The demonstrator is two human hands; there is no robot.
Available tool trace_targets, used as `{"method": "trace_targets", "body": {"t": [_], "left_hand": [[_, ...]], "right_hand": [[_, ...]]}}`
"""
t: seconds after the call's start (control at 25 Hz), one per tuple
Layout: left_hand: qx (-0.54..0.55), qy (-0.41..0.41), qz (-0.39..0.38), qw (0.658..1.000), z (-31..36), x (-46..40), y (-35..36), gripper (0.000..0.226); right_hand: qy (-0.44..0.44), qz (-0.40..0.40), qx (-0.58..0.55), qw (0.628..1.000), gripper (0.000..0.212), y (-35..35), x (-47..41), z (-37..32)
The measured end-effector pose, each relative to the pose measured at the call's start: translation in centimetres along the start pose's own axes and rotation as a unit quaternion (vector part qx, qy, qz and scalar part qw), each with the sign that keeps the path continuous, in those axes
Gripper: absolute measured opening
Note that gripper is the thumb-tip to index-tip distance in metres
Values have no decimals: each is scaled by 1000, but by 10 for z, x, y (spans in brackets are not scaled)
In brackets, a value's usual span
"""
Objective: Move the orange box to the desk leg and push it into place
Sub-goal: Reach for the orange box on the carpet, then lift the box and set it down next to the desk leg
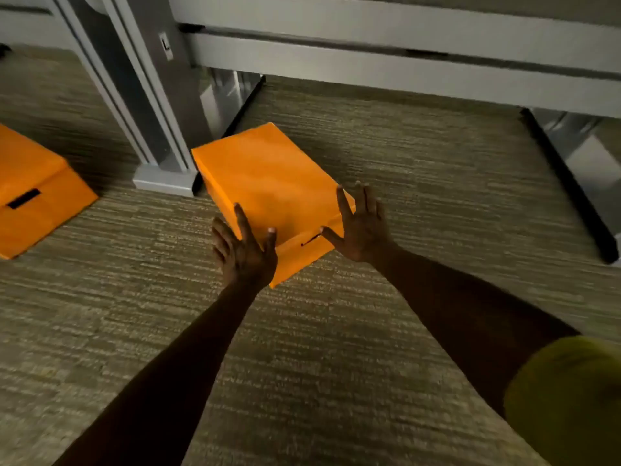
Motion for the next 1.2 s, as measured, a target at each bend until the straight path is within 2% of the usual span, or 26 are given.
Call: {"method": "trace_targets", "body": {"t": [0.12,0.36,0.48,0.68,0.76,0.92,1.08,1.2], "left_hand": [[79,-86,18,993,-13,-14,5,87],[174,-95,-29,980,-6,-36,38,102],[239,-127,-16,963,-7,-36,41,100],[267,-147,-12,952,2,-33,34,92],[301,-143,-24,943,9,-27,39,89],[320,-117,-72,937,37,-16,53,89],[334,-66,-111,934,98,5,71,95],[297,-28,-148,943,146,22,92,94]], "right_hand": [[33,-10,-40,999,111,14,-17,4],[140,-71,-170,973,113,29,-43,18],[176,-123,-299,930,116,42,-42,18],[237,-112,-449,854,110,44,-36,34],[255,-134,-478,830,114,43,-29,51],[279,-146,-532,787,95,38,-5,93],[315,-96,-539,775,90,10,31,154],[332,-37,-536,776,85,-10,73,205]]}}
Point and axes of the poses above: each hand's wrist, its own x-axis away from the middle knuckle, its own y-axis out of the palm, z = x × y, the point moved 6 cm from there along -x, towards the middle knuckle, and after that the axes turned 8 degrees about y, right-handed, at the moved point
